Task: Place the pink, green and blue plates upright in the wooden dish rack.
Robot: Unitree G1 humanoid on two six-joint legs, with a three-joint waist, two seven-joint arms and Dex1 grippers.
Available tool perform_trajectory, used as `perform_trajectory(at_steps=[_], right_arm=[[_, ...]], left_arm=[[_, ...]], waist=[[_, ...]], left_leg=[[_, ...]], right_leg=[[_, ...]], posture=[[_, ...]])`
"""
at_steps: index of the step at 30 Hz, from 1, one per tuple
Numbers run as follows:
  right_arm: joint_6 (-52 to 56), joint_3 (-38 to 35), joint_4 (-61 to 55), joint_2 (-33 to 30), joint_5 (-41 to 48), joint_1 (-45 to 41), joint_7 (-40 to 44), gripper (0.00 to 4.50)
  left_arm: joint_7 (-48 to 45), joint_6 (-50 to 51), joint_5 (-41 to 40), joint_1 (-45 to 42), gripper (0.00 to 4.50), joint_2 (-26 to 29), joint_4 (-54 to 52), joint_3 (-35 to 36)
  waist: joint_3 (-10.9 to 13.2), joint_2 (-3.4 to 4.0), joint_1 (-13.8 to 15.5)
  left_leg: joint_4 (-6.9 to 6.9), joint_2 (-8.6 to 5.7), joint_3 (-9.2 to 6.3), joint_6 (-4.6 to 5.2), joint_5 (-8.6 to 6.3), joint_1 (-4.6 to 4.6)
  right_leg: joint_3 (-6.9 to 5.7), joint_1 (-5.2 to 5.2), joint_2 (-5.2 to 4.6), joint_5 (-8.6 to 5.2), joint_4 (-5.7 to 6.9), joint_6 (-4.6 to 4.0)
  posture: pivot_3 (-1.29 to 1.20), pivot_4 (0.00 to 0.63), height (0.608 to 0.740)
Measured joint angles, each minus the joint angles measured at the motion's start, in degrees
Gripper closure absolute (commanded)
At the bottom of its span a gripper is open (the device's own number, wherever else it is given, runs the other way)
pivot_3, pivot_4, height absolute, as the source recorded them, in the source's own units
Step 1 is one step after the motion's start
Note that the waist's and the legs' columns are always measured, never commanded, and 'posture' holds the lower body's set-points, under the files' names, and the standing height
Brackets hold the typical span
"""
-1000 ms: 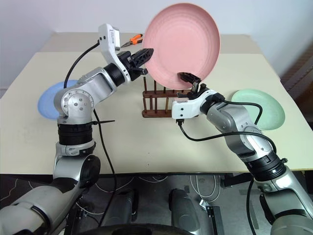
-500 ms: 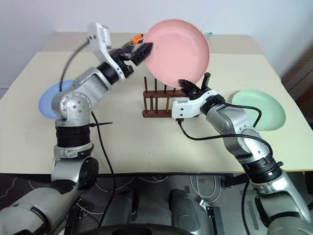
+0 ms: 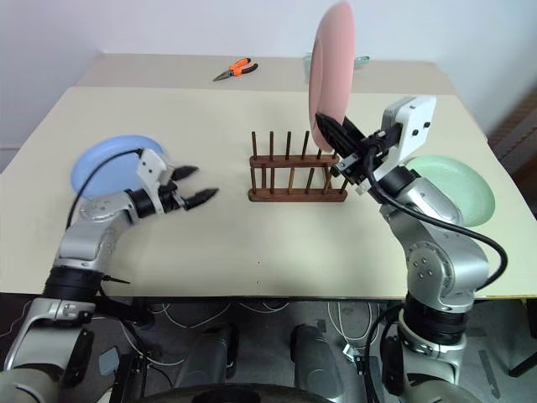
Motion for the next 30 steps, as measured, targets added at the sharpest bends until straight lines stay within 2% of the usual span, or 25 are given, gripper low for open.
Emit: perform_trajectory(at_steps=[7, 23, 30], right_arm=[[-0.44, -1.74, 3.2, -2.64, 1.7, 1.38, -1.33, 4.5], [-1.82, -3.11, 9.85, -5.51, 6.01, 5.57, 0.4, 4.5], [-3.74, -3.32, 7.96, -6.88, 7.99, 2.84, 0.35, 4.5]], left_arm=[[-3.93, 5.85, -2.84, 1.8, 0.3, 0.12, -9.36, -0.43], [-5.38, 8.02, -3.46, 3.06, 0.3, -0.76, -11.85, -2.22], [-5.5, 8.02, -2.81, 3.12, 0.3, -0.74, -11.85, -2.28]], waist=[[0.0, 0.06, -0.57], [0.04, 0.12, -0.57], [0.05, 0.14, -0.5]], left_leg=[[-0.06, 0.05, 0.07, 0.01, 0.0, 0.07], [-0.05, 0.05, 0.08, 0.02, 0.0, 0.07], [-0.05, 0.05, 0.09, 0.02, 0.0, 0.06]], right_leg=[[0.03, -0.06, 0.15, -0.02, 0.04, -0.04], [0.12, -0.09, 0.23, -0.03, 0.04, -0.02], [0.13, -0.09, 0.24, -0.03, 0.03, -0.02]], posture=[[0.0, 0.15, 0.732], [0.0, 0.15, 0.732], [0.0, 0.15, 0.732]])
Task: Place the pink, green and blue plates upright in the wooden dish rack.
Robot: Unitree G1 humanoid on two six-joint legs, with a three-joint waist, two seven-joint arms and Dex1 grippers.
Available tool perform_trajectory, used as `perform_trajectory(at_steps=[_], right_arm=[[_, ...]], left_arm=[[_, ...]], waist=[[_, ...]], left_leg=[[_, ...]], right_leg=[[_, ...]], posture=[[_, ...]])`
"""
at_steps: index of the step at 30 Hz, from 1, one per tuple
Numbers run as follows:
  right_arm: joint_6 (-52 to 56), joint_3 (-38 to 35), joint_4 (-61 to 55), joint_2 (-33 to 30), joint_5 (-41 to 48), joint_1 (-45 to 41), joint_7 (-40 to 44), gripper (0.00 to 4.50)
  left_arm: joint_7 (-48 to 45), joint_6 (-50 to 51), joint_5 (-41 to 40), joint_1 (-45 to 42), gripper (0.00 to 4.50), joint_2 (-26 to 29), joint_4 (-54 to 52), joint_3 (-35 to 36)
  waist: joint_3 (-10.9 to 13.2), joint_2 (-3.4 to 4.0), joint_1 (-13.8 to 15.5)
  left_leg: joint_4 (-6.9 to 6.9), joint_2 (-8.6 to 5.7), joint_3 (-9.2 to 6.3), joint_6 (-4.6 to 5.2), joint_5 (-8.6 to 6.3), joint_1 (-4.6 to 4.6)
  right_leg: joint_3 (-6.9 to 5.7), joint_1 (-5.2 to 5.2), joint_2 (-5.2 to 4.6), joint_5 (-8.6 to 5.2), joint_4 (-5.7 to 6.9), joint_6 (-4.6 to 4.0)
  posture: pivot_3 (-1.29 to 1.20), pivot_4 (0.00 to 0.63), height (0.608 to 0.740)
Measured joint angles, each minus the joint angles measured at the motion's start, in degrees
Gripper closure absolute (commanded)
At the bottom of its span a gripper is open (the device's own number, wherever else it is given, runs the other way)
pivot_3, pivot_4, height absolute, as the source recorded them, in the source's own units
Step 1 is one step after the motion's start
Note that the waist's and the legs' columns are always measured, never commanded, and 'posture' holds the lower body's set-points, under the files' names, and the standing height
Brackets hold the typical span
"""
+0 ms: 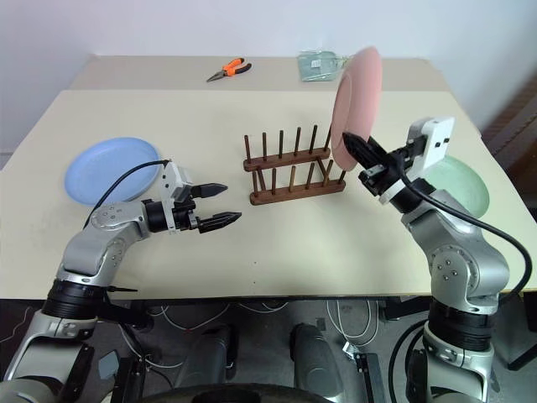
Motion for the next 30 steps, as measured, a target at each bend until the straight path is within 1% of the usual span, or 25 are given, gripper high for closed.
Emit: perform_trajectory(at_steps=[7, 11, 17, 21, 23, 24, 27, 28, 29, 30], right_arm=[[0.21, 0.57, -0.05, -3.37, 3.35, -3.75, 3.12, 4.5], [-0.3, 2.31, 7.73, -4.32, 2.66, -5.34, 7.08, 4.5], [-2.15, 2.31, 18.78, -5.27, 1.98, -7.34, 12.44, 4.5], [-2.17, 2.61, 21.61, -5.68, 1.06, -5.82, 14.77, 4.5], [-1.88, 2.83, 21.55, -5.55, 1.01, -4.72, 14.81, 3.73], [-1.85, 2.83, 21.2, -5.28, 1.03, -4.29, 14.6, 3.41], [-2.38, 3.39, 18.48, -3.93, 0.7, -3.03, 13.05, 2.02], [-2.87, 3.75, 17.75, -3.68, 0.11, -2.91, 12.28, 1.37], [-3.99, 3.91, 17.27, -3.46, -0.89, -2.9, 11.25, 0.92], [-4.99, 3.91, 16.97, -3.4, -1.9, -2.87, 10.29, 0.92]], left_arm=[[-0.53, -0.04, 0.65, 0.02, 0.3, -0.05, 0.09, -1.46], [-0.56, -0.12, 0.96, 0.01, 0.3, -0.08, 0.19, -1.92], [-0.45, -0.22, 1.41, 0.2, 0.3, -0.05, 0.2, -2.02], [-0.41, -0.73, 1.78, 1.4, 0.3, 0.18, 0.19, -2.02], [-0.42, -0.98, 1.84, 1.66, 0.26, 0.24, 0.19, -2.02], [-0.43, -1.1, 1.85, 1.66, 0.26, 0.26, 0.19, -2.01], [-0.46, -1.2, 1.9, 1.66, 0.26, 0.27, 0.27, -2.02], [-0.5, -1.24, 1.9, 1.66, 0.26, 0.28, 0.31, -2.02], [-0.54, -1.29, 1.93, 1.66, 0.26, 0.27, 0.45, -2.02], [-0.58, -1.31, 2.04, 1.66, 0.26, 0.27, 0.58, -2.02]], waist=[[0.0, 0.0, 0.01], [0.0, 0.0, 0.01], [0.0, 0.0, 0.02], [0.0, 0.0, 0.02], [0.0, 0.0, -0.03], [0.0, 0.0, -0.04], [0.0, 0.01, -0.07], [0.01, 0.01, -0.06], [0.0, 0.01, -0.02], [0.0, 0.01, -0.01]], left_leg=[[0.0, 0.0, 0.01, 0.0, 0.0, 0.0], [0.01, 0.0, 0.01, 0.0, 0.0, 0.0], [0.0, 0.0, 0.01, 0.01, 0.0, -0.01], [0.0, 0.0, 0.01, 0.01, 0.0, -0.01], [0.0, 0.0, 0.01, 0.01, 0.0, -0.01], [0.01, 0.0, 0.01, 0.01, 0.0, -0.01], [0.0, 0.01, 0.01, 0.01, 0.0, -0.01], [0.0, 0.0, 0.02, 0.01, 0.0, -0.01], [0.01, 0.0, 0.02, 0.01, 0.0, -0.01], [0.01, 0.0, 0.02, 0.01, 0.0, -0.01]], right_leg=[[0.01, 0.01, -0.01, 0.0, -0.02, -0.01], [0.01, 0.01, -0.01, 0.0, -0.02, -0.01], [0.01, 0.0, 0.0, 0.0, -0.02, 0.0], [0.01, -0.01, 0.01, 0.0, -0.01, 0.0], [0.02, -0.02, 0.01, 0.0, 0.0, 0.0], [0.02, -0.02, 0.02, 0.0, 0.0, 0.01], [0.02, -0.02, 0.03, 0.0, 0.0, 0.01], [0.03, -0.03, 0.03, 0.0, 0.0, 0.01], [0.03, -0.02, 0.03, 0.0, 0.0, 0.01], [0.03, -0.03, 0.02, 0.0, -0.01, 0.01]], posture=[[0.0, 0.15, 0.732], [0.0, 0.15, 0.732], [0.0, 0.15, 0.732], [0.0, 0.15, 0.732], [0.0, 0.15, 0.732], [0.0, 0.15, 0.732], [0.0, 0.15, 0.732], [0.0, 0.15, 0.732], [0.0, 0.15, 0.732], [0.0, 0.15, 0.732]])
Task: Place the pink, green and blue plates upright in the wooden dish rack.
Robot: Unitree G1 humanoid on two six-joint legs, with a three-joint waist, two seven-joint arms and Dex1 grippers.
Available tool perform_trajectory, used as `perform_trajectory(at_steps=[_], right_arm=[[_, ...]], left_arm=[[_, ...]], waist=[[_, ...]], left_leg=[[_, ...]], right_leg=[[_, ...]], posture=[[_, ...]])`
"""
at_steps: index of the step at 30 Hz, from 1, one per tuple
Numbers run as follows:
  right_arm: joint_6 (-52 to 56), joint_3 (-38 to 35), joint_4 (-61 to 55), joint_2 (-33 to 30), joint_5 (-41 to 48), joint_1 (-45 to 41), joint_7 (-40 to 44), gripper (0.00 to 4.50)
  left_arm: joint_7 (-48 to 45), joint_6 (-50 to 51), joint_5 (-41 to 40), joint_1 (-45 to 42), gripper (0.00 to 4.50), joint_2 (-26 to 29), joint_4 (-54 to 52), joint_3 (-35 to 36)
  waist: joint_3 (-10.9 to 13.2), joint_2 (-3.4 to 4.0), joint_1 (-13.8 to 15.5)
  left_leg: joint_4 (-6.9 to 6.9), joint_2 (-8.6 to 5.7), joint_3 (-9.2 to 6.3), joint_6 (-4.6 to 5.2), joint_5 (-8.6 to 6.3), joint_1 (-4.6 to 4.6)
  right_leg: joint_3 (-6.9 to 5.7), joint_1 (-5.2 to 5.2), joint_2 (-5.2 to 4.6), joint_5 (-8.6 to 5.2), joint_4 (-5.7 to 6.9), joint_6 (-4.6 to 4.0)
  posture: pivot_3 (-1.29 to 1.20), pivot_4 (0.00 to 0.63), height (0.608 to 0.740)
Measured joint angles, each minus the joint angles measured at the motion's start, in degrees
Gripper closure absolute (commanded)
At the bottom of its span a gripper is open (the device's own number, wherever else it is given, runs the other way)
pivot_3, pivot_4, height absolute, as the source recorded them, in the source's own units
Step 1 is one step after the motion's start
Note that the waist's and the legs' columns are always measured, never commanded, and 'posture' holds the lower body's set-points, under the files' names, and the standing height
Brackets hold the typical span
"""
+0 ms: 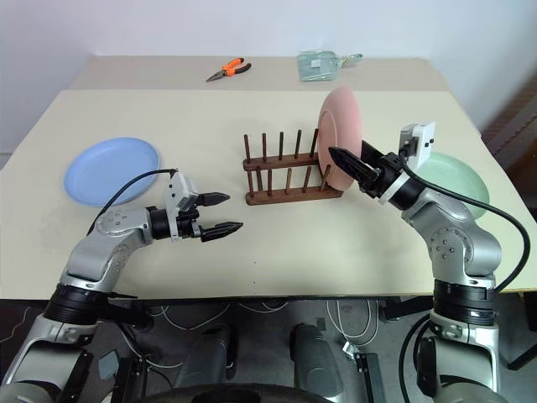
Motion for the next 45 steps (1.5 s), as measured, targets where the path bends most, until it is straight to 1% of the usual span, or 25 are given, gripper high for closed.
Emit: perform_trajectory(at_steps=[3, 7, 8, 10, 12, 13, 15, 17, 19, 22, 25, 26, 27, 28, 30, 31, 36, 37, 39, 42, 43, 45], right_arm=[[-2.51, -0.27, -2.44, -0.46, -2.63, 1.7, -2.26, 0.92], [-2.68, -2.94, -9.18, -4.21, -2.41, 6.6, -2.21, 0.92], [-2.29, -4.47, -11.09, -5.83, -1.83, 8.3, -1.85, 0.92], [-1.22, -9.37, -15.72, -11.73, -1.56, 15.52, 0.47, 0.92], [-0.78, -13.48, -17.22, -15.55, -2.3, 21.4, 2.29, 0.92], [-1.09, -13.86, -17.25, -16.86, -4.14, 23.4, 2.54, 0.92], [-4.03, -10.71, -14.46, -20.83, -12.09, 26.7, 1.73, 0.92], [-10.06, -3.74, -5.7, -26.05, -25.09, 28.66, -1.12, 0.92], [-15.14, 1.36, 2.76, -26.71, -33.56, 28.05, -3.73, 0.92], [-22.09, 7.27, 12.68, -26.41, -40.64, 23.4, -6.69, 0.92], [-28.25, 10.31, 21.22, -26.12, -45.59, 17.65, -9.69, 1.73], [-30.13, 10.91, 23.96, -25.88, -46.68, 16.13, -10.32, 2.16], [-31.2, 11.17, 25.37, -25.66, -47.22, 15.49, -10.62, 2.72], [-32.69, 11.87, 27.21, -25.54, -48.01, 14.92, -10.94, 3.15], [-35.09, 13.22, 29.56, -25.44, -49.51, 14.48, -11.23, 4.23], [-36.17, 13.41, 29.95, -25.15, -49.85, 14.45, -11.45, 4.44], [-37.28, 12.2, 27.11, -24.91, -50.28, 14.7, -13.93, 4.44], [-37.07, 11.27, 25.29, -24.78, -50.0, 14.77, -14.15, 4.44], [-34.52, 6.97, 17.08, -23.3, -46.48, 14.04, -14.5, 4.44], [-27.16, -0.18, 2.99, -19.61, -33.47, 6.1, -14.09, 4.44], [-24.17, -2.69, -1.9, -18.7, -27.55, 3.13, -13.76, 4.44], [-16.61, -6.41, -10.66, -16.76, -11.35, -1.55, -12.58, 4.44]], left_arm=[[-0.27, -0.18, 0.53, -0.03, 0.26, 0.01, 0.57, -0.04], [-0.79, -0.26, 0.97, 0.0, 0.26, 0.07, 0.68, -0.05], [-0.89, -0.29, 0.99, -0.05, 0.26, -0.03, 0.61, -0.12], [-1.03, -0.37, 1.03, 0.34, 0.26, 0.35, 0.53, -0.02], [-1.05, -0.38, 1.07, 0.61, 0.26, 0.62, 0.62, 0.03], [-1.08, -0.38, 1.08, 0.6, 0.26, 0.62, 0.63, -0.02], [-1.3, -0.66, 1.16, 0.41, 0.26, 0.4, 0.63, -0.41], [-1.68, -1.12, 1.54, -0.06, 0.26, 0.26, 0.76, -1.18], [-1.89, -1.19, 1.84, -0.37, 0.26, -0.06, 1.36, -1.66], [-2.03, -1.39, 2.27, -1.45, 0.26, -0.42, 2.15, -1.98], [-2.07, -1.73, 2.37, -2.19, 0.26, -0.67, 2.23, -2.09], [-2.07, -1.81, 2.42, -2.19, 0.26, -0.67, 2.23, -2.09], [-2.07, -1.95, 2.44, -2.17, 0.26, -0.65, 2.23, -2.09], [-2.04, -2.02, 2.52, -2.16, 0.26, -0.6, 2.23, -2.07], [-1.98, -2.03, 2.55, -1.99, 0.26, -0.35, 2.2, -1.98], [-1.9, -2.03, 2.55, -1.68, 0.26, -0.14, 2.11, -1.85], [-1.19, -2.07, 2.56, -0.86, 0.26, 0.19, 1.72, -1.68], [-0.89, -2.13, 2.64, -0.77, 0.26, 0.26, 1.74, -1.56], [0.18, -2.64, 3.28, -0.61, 0.26, 0.57, 2.24, -1.06], [0.67, -4.03, 3.74, -0.67, 0.26, 0.72, 3.77, -0.27], [0.66, -4.41, 3.87, -0.76, 0.26, 0.7, 4.16, -0.26], [0.64, -4.99, 4.08, -1.14, 0.26, 0.64, 5.41, -0.14]], waist=[[0.0, 0.0, 0.28], [0.0, 0.0, 0.3], [0.01, 0.02, 0.35], [0.02, 0.03, 0.72], [0.01, 0.02, 0.5], [0.01, 0.01, 0.25], [0.0, 0.0, -0.18], [0.0, 0.0, -0.22], [0.0, 0.02, -0.15], [0.05, 0.1, -0.27], [0.05, 0.11, -0.14], [0.05, 0.11, -0.1], [0.05, 0.11, -0.08], [0.05, 0.11, 0.02], [0.05, 0.11, 0.12], [0.05, 0.11, 0.07], [0.07, 0.13, -0.04], [0.09, 0.17, -0.12], [0.13, 0.27, -0.53], [0.16, 0.33, -1.31], [0.16, 0.32, -1.28], [0.16, 0.23, -1.18]], left_leg=[[-0.01, 0.0, 0.0, 0.0, 0.0, -0.02], [0.0, -0.01, 0.0, 0.0, 0.0, -0.06], [0.0, -0.01, 0.0, 0.0, 0.0, -0.07], [-0.02, -0.02, -0.02, 0.02, -0.01, -0.08], [-0.01, -0.02, -0.01, 0.02, -0.02, -0.06], [0.04, -0.01, 0.02, 0.02, -0.02, -0.03], [0.07, 0.01, 0.14, 0.02, -0.02, 0.08], [0.16, 0.0, 0.18, 0.01, -0.02, 0.09], [0.15, -0.01, 0.22, 0.01, -0.03, 0.05], [0.12, -0.01, 0.33, 0.03, -0.03, -0.02], [0.12, -0.01, 0.34, 0.04, -0.03, -0.01], [0.12, -0.01, 0.34, 0.05, -0.04, -0.01], [0.11, -0.01, 0.34, 0.05, -0.04, -0.01], [0.12, -0.01, 0.34, 0.06, -0.04, -0.01], [0.13, -0.03, 0.34, 0.06, -0.04, -0.02], [0.13, -0.03, 0.34, 0.06, -0.04, -0.02], [0.2, -0.02, 0.34, 0.06, -0.04, 0.0], [0.2, -0.02, 0.34, 0.06, -0.04, 0.0], [0.19, -0.01, 0.35, 0.07, -0.04, 0.03], [0.19, 0.0, 0.28, 0.07, -0.04, 0.05], [0.18, 0.0, 0.18, 0.07, -0.04, 0.05], [0.18, 0.02, 0.04, 0.09, -0.06, 0.03]], right_leg=[[0.0, 0.0, 0.0, -0.01, -0.02, 0.01], [0.0, -0.02, -0.03, -0.01, -0.03, 0.01], [0.0, -0.02, -0.03, -0.01, -0.03, 0.01], [-0.03, 0.01, -0.06, -0.05, -0.06, 0.04], [-0.01, 0.05, -0.06, -0.05, -0.12, 0.03], [0.0, 0.06, -0.06, -0.02, -0.12, 0.0], [0.07, 0.08, -0.09, 0.03, -0.12, -0.07], [0.07, 0.06, -0.12, 0.05, -0.14, -0.12], [0.09, 0.04, -0.14, 0.06, -0.19, -0.13], [0.18, -0.05, -0.12, 0.07, -0.21, -0.11], [0.2, -0.03, -0.08, 0.07, -0.2, -0.08], [0.2, -0.03, -0.07, 0.06, -0.2, -0.07], [0.2, -0.03, -0.07, 0.06, -0.2, -0.06], [0.2, -0.01, -0.07, 0.04, -0.19, -0.04], [0.21, 0.01, -0.08, 0.03, -0.19, -0.02], [0.22, 0.01, -0.08, 0.04, -0.19, -0.02], [0.24, -0.01, -0.07, 0.03, -0.04, -0.01], [0.26, -0.03, -0.06, 0.03, -0.02, -0.01], [0.32, -0.06, -0.02, 0.04, 0.05, 0.01], [0.3, -0.05, 0.02, 0.05, 0.11, 0.03], [0.24, 0.03, 0.05, 0.02, 0.11, 0.07], [0.12, 0.11, 0.05, 0.01, 0.07, 0.08]], posture=[[0.0, 0.15, 0.732], [0.0, 0.15, 0.732], [0.0, 0.15, 0.732], [0.0, 0.15, 0.732], [0.0, 0.15, 0.732], [0.0, 0.15, 0.732], [0.0, 0.15, 0.732], [0.0, 0.15, 0.732], [0.0, 0.15, 0.732], [0.0, 0.15, 0.732], [0.0, 0.15, 0.732], [0.0, 0.15, 0.732], [0.0, 0.15, 0.732], [0.0, 0.15, 0.732], [0.0, 0.15, 0.732], [0.0, 0.15, 0.732], [0.0, 0.15, 0.732], [0.0, 0.15, 0.732], [0.0, 0.15, 0.732], [0.0, 0.15, 0.732], [0.0, 0.15, 0.732], [0.0, 0.15, 0.732]])
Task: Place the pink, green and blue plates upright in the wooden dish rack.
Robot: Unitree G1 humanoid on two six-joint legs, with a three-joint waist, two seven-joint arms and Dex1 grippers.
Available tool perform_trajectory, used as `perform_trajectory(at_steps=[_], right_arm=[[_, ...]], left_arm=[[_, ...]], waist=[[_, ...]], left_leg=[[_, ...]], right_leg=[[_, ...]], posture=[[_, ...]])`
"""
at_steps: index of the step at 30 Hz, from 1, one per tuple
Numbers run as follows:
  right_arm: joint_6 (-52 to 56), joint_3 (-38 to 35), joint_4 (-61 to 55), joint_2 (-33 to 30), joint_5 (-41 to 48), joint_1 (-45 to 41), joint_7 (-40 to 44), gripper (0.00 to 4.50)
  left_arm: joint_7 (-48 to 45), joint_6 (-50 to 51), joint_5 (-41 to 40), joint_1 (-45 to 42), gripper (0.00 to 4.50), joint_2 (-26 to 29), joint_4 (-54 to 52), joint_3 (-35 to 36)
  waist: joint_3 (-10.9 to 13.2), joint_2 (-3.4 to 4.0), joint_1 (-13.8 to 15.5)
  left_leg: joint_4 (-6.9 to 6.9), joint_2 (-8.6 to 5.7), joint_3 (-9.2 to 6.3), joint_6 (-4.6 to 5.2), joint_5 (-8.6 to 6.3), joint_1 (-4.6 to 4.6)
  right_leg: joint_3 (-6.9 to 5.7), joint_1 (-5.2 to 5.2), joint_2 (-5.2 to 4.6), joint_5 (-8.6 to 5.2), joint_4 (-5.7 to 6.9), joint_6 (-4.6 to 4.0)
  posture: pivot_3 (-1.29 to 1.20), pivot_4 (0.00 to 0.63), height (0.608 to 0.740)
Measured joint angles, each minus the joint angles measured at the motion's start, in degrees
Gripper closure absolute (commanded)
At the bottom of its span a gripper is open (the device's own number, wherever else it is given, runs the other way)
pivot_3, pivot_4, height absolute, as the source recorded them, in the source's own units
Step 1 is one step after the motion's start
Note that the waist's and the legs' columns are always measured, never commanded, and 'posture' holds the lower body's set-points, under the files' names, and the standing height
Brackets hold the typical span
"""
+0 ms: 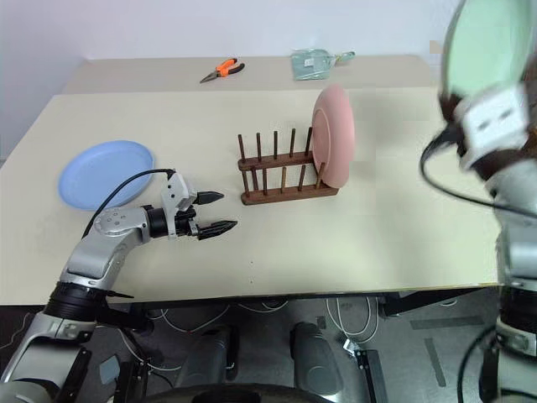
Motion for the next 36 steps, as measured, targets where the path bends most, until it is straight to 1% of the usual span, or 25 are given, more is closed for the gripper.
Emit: perform_trajectory(at_steps=[2, 3, 5, 8, 11, 15, 23, 29, 34, 36], right_arm=[[6.06, -1.02, -6.9, 0.58, 14.76, -1.85, 1.25, 4.44], [8.96, -1.24, -8.92, 1.16, 22.42, -1.99, 1.77, 4.44], [13.44, -1.06, -10.43, 3.55, 35.0, -2.15, 1.76, 4.44], [16.62, 0.84, -9.99, 6.62, 42.52, -2.77, -0.16, 4.44], [18.68, 5.27, -7.5, 9.81, 43.27, -2.42, -0.66, 4.44], [20.47, 8.1, -3.53, 10.37, 40.85, -1.85, 0.28, 4.44], [22.59, 9.25, 1.26, 12.32, 39.95, -1.76, 4.94, 4.44], [23.17, 10.89, 4.25, 12.85, 37.04, -2.04, 7.36, 4.44], [24.55, 11.67, 9.23, 12.87, 34.42, -3.09, 10.2, 4.44], [24.93, 12.47, 11.13, 12.87, 32.68, -3.58, 10.91, 3.82]], left_arm=[[-0.03, -0.34, 0.34, -0.51, 0.26, -0.08, 0.96, 0.02], [-0.04, -0.68, 0.52, -0.74, 0.26, -0.14, 1.34, 0.04], [-0.09, -1.14, 0.66, -1.06, 0.26, -0.5, 1.88, 0.04], [-0.17, -1.27, 0.74, -1.1, 0.26, -0.8, 2.0, 0.03], [-0.15, -1.3, 0.83, -1.1, 0.26, -1.3, 1.97, 0.01], [-0.04, -1.28, 0.93, -1.01, 0.26, -1.34, 1.82, 0.03], [0.0, -1.12, 0.92, 0.11, 0.26, -1.23, 0.25, 0.08], [-0.02, -1.01, 0.92, 0.14, 0.26, -1.23, -0.03, 0.08], [-0.18, -0.93, 0.92, 0.13, 0.26, -1.28, -0.06, 0.06], [-0.22, -0.92, 0.92, 0.12, 0.26, -1.29, -0.06, 0.06]], waist=[[-0.01, -0.07, 0.44], [-0.02, -0.12, 0.63], [-0.02, -0.12, 1.04], [-0.02, -0.12, 1.24], [-0.02, -0.1, 1.23], [-0.01, -0.09, 1.38], [-0.01, -0.09, 1.3], [-0.01, -0.09, 1.29], [-0.01, -0.09, 1.28], [-0.01, -0.09, 1.28]], left_leg=[[0.0, 0.0, -0.06, 0.02, -0.01, -0.02], [0.01, 0.0, -0.05, 0.02, -0.01, -0.03], [0.07, -0.01, 0.01, 0.02, -0.01, -0.03], [0.09, -0.01, 0.04, 0.02, -0.01, -0.03], [0.06, 0.0, 0.06, 0.02, -0.01, -0.04], [0.05, -0.01, 0.07, 0.02, -0.01, -0.1], [0.05, 0.0, 0.07, 0.02, -0.01, -0.1], [0.05, 0.0, 0.08, 0.03, -0.01, -0.1], [0.06, -0.01, 0.08, 0.02, -0.01, -0.1], [0.06, -0.01, 0.08, 0.03, -0.01, -0.1]], right_leg=[[-0.08, 0.07, -0.04, -0.01, -0.06, -0.02], [-0.08, 0.08, -0.06, -0.01, -0.09, -0.03], [-0.05, 0.09, -0.15, -0.01, -0.09, -0.05], [-0.04, 0.07, -0.17, 0.0, -0.09, -0.07], [-0.04, 0.0, -0.18, 0.0, -0.07, -0.08], [-0.04, -0.07, -0.18, 0.0, -0.08, -0.08], [-0.04, -0.08, -0.14, 0.0, -0.06, -0.07], [-0.04, -0.09, -0.12, 0.0, -0.06, -0.07], [-0.04, -0.09, -0.12, 0.0, -0.06, -0.06], [-0.04, -0.09, -0.11, 0.0, -0.06, -0.06]], posture=[[0.0, 0.15, 0.732], [0.0, 0.15, 0.732], [0.0, 0.15, 0.732], [0.0, 0.15, 0.732], [0.0, 0.15, 0.732], [0.0, 0.15, 0.732], [0.0, 0.15, 0.732], [0.0, 0.15, 0.732], [0.0, 0.15, 0.732], [0.0, 0.15, 0.732]])
